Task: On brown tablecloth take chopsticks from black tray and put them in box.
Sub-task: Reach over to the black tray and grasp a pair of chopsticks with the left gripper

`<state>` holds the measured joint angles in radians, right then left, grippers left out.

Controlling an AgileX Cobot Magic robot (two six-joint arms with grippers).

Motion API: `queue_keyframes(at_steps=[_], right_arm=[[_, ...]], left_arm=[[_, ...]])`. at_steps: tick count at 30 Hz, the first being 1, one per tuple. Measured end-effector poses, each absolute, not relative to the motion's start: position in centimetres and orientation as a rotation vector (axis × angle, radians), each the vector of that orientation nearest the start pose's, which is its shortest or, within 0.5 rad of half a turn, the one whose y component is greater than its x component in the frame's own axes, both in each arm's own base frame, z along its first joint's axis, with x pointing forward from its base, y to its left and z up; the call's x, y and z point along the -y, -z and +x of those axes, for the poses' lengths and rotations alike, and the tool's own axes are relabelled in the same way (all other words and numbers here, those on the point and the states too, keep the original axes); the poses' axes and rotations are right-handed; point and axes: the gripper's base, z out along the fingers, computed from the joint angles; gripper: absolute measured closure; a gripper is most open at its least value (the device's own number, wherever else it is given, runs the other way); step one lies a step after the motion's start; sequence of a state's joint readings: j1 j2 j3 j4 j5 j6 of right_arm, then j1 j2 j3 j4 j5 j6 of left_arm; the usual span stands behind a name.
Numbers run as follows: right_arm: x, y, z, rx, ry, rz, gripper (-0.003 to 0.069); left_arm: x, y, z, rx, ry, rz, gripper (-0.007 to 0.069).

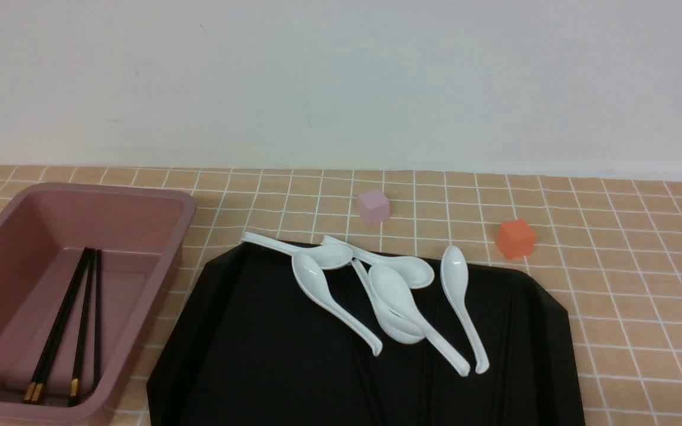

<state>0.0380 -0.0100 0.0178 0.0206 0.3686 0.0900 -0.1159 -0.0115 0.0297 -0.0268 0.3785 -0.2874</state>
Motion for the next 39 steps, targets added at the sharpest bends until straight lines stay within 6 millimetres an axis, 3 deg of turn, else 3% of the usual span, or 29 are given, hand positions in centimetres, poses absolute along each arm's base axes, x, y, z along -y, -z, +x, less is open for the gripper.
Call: queue_keyframes(at_steps=[39], right_arm=[[-0.27,-17.46,5.26,-1.86,-0.109,0.061,0.0419]], left_arm=[[0.7,-16.98,5.2,-1.883,0.303,-0.179,0.0589]])
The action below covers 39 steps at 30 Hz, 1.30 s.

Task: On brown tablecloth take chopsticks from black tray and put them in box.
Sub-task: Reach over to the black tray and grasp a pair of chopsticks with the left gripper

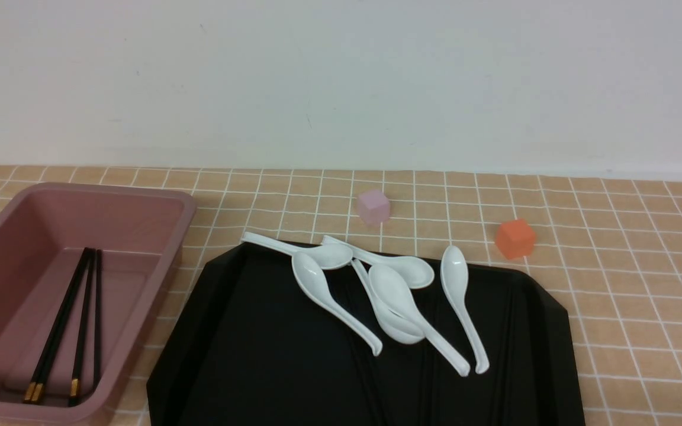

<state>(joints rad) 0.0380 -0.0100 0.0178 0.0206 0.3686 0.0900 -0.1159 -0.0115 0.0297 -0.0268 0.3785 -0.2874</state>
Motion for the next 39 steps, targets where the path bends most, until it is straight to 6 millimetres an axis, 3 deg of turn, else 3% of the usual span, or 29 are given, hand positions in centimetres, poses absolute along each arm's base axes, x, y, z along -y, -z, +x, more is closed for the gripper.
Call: queue_keyframes(at_steps=[20,23,25,30,35,39], right_arm=[[-0.3,-17.5,5.3,-1.86,-0.109,0.061,0.0419],[-0.3,-17.5,5.3,-1.86,-0.109,0.061,0.0419],[-0.3,-17.5,5.3,-1.86,-0.109,0.061,0.0419],[-0.3,-17.5,5.3,-1.86,-0.109,0.061,0.0419],[-0.3,-17.5,5.3,-1.86,-0.109,0.061,0.0419],[-0.3,-17.5,5.3,-1.86,-0.109,0.061,0.0419]], left_arm=[[0.8,-17.0,5.2,-1.881,0.34,-0.212,0.0574],[1.4,-17.1,5.1,-1.86,0.611,-0.456,0.0571],[2.0,-17.3,5.0,-1.807,0.9,-0.717,0.0567],[3.1,-18.4,4.9,-1.538,1.541,-1.296,0.0564],[2.2,-19.4,5.3,-1.295,1.653,-1.405,0.0564],[1.5,-20.4,5.5,-1.18,1.625,-1.365,0.0567]])
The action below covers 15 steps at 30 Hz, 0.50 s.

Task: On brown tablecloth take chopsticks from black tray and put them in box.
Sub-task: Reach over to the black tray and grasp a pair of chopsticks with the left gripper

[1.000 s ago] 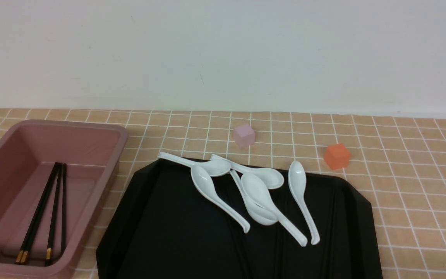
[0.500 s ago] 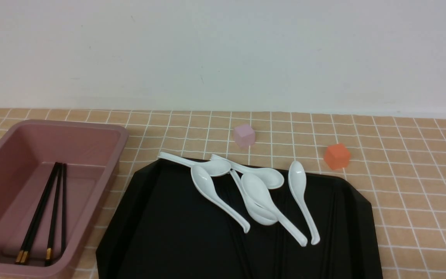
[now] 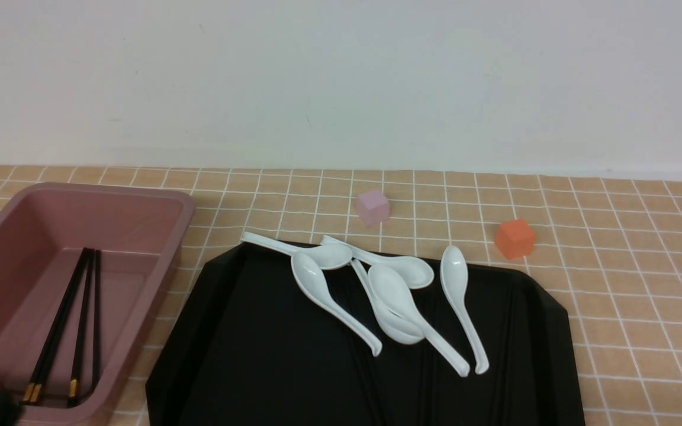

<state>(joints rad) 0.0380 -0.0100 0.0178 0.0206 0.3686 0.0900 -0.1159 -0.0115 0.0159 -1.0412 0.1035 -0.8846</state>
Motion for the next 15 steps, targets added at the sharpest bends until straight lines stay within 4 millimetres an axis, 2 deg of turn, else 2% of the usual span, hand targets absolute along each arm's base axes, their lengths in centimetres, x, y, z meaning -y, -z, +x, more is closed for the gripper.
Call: queue_keyframes(at_steps=[2,5,7,9,10,13,14,15], right_arm=[[-0.3,-17.5,5.3,-1.86,-0.109,0.061,0.0419],[-0.3,-17.5,5.3,-1.86,-0.109,0.061,0.0419],[-0.3,-17.5,5.3,-1.86,-0.109,0.061,0.0419],[-0.3,-17.5,5.3,-1.86,-0.109,0.061,0.0419],[-0.3,-17.5,5.3,-1.86,-0.109,0.061,0.0419],[-0.3,-17.5,5.3,-1.86,-0.109,0.061,0.0419],[-0.3,-17.5,5.3,-1.86,-0.109,0.061,0.0419],[-0.3,-17.5,5.3,-1.86,-0.109,0.061,0.0419]], left_arm=[[1.2,-23.9,4.8,-1.16,1.561,-1.159,0.0601],[1.3,-27.9,4.3,-1.185,1.45,-0.956,0.0637],[2.0,-30.9,5.1,-1.337,1.31,-0.797,0.0637],[3.0,-32.6,6.5,-1.536,1.22,-0.691,0.0637],[3.7,-32.9,7.7,-1.683,1.181,-0.65,0.0637],[5.4,-32.0,11.6,-2.182,1.059,-0.575,0.0637],[5.5,-32.1,11.5,-2.196,1.063,-0.562,0.0637],[6.0,-31.0,13.8,-2.448,0.974,-0.519,0.0637]])
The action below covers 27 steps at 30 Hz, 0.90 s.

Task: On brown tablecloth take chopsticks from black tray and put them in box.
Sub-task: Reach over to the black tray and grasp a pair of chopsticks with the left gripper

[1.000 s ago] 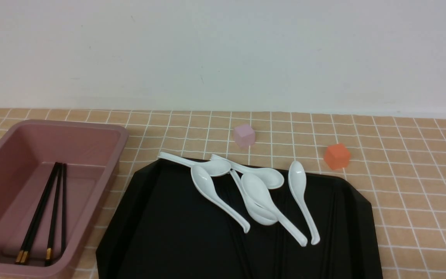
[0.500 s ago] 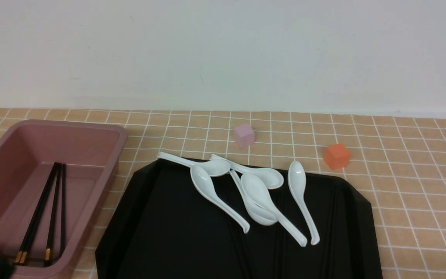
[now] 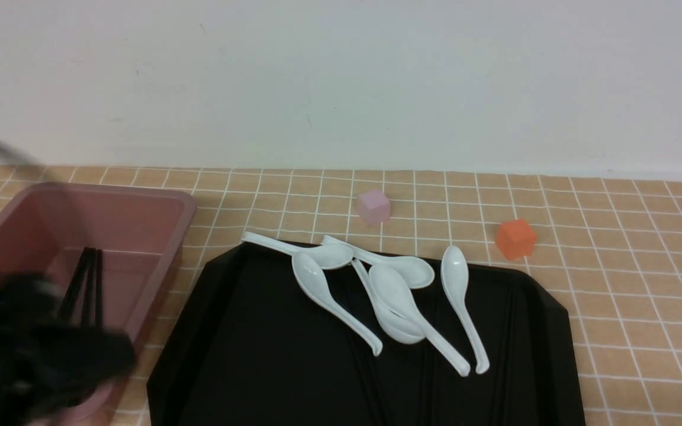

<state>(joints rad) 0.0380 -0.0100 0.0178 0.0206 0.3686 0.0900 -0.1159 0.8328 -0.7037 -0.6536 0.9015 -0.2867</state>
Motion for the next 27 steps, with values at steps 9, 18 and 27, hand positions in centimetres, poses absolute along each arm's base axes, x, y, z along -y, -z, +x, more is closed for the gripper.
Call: queue_keyframes(at_steps=[9,18,27], right_arm=[[-0.3,-17.5,5.3,-1.86,-0.109,0.061,0.0419],[-0.3,-17.5,5.3,-1.86,-0.109,0.061,0.0419],[-0.3,-17.5,5.3,-1.86,-0.109,0.061,0.0419]], left_arm=[[13.3,-26.8,21.7,-2.992,0.754,-0.096,0.0637],[24.5,-22.5,25.5,-3.088,0.363,-0.066,0.0622],[29.5,-18.5,27.7,-3.141,0.198,-0.119,0.0371]])
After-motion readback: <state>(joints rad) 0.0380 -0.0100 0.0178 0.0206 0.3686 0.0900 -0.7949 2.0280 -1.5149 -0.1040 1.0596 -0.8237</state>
